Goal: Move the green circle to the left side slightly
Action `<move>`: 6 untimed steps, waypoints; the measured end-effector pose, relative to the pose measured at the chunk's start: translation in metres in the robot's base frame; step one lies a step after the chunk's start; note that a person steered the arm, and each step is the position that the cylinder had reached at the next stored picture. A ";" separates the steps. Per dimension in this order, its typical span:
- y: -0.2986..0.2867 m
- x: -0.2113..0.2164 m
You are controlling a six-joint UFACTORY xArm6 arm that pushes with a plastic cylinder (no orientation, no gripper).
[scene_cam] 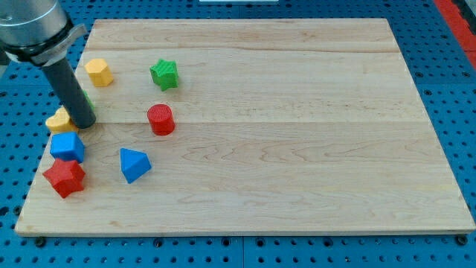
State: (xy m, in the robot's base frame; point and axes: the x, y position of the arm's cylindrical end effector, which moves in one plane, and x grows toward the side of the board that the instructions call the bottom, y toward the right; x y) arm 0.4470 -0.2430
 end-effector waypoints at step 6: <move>0.018 -0.061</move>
